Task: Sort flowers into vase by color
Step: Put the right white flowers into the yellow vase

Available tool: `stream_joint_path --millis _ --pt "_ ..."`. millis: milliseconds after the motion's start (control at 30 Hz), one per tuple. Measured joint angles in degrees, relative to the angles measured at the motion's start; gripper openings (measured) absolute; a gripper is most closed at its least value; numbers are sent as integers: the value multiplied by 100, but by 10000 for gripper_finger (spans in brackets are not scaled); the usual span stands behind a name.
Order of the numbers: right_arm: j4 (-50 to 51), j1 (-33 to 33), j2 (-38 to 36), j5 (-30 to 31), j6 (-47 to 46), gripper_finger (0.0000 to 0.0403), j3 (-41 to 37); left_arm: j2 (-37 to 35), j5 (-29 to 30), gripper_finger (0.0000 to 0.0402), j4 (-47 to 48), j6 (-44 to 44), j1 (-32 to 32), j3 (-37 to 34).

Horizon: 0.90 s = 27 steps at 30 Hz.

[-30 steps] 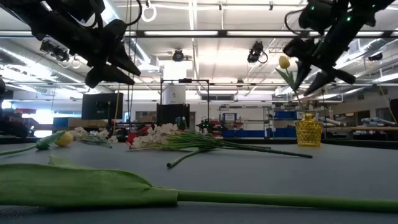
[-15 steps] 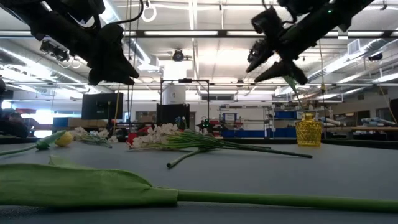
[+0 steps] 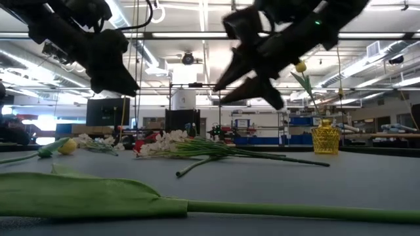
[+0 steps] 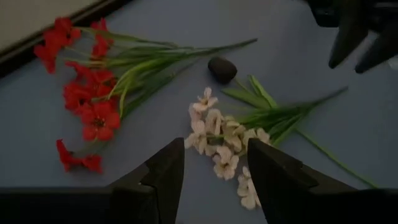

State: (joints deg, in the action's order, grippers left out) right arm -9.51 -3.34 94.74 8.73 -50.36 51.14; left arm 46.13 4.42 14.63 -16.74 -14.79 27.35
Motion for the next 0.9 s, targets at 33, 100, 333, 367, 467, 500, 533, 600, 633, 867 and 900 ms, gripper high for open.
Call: stream_joint_path --millis 33,100,333,367,467,500,533,600,633,867,900 --pt "175 -21 165 -33 127 137 195 0 -13 183 48 5 -1 0" --pt "779 -48 458 -113 267 137 584 0 -20 183 155 5 -1 0" --pt "2352 -235 1239 -43 366 137 1654 0 -25 183 251 283 -1 0" --pt "2479 -240 1346 -23 382 137 1751 0 -32 183 266 332 -1 0" --pt "2923 -226 1615 67 358 137 1988 0 -68 183 298 443 -1 0" --pt "3087 -213 1682 103 354 137 2046 0 -92 183 314 449 -1 0" --pt "3201 -203 1746 137 354 137 2097 0 -111 183 351 451 -1 0" --pt "3377 -188 1850 173 377 137 2158 0 -117 183 409 451 -1 0" --pt "3392 -183 1885 165 410 137 2165 0 -117 183 444 451 -1 0" --pt "3384 -92 2110 -508 564 126 2201 0 -124 183 620 451 -1 0" --pt "3384 -80 2116 -549 545 120 2192 0 -126 183 666 451 -3 0"
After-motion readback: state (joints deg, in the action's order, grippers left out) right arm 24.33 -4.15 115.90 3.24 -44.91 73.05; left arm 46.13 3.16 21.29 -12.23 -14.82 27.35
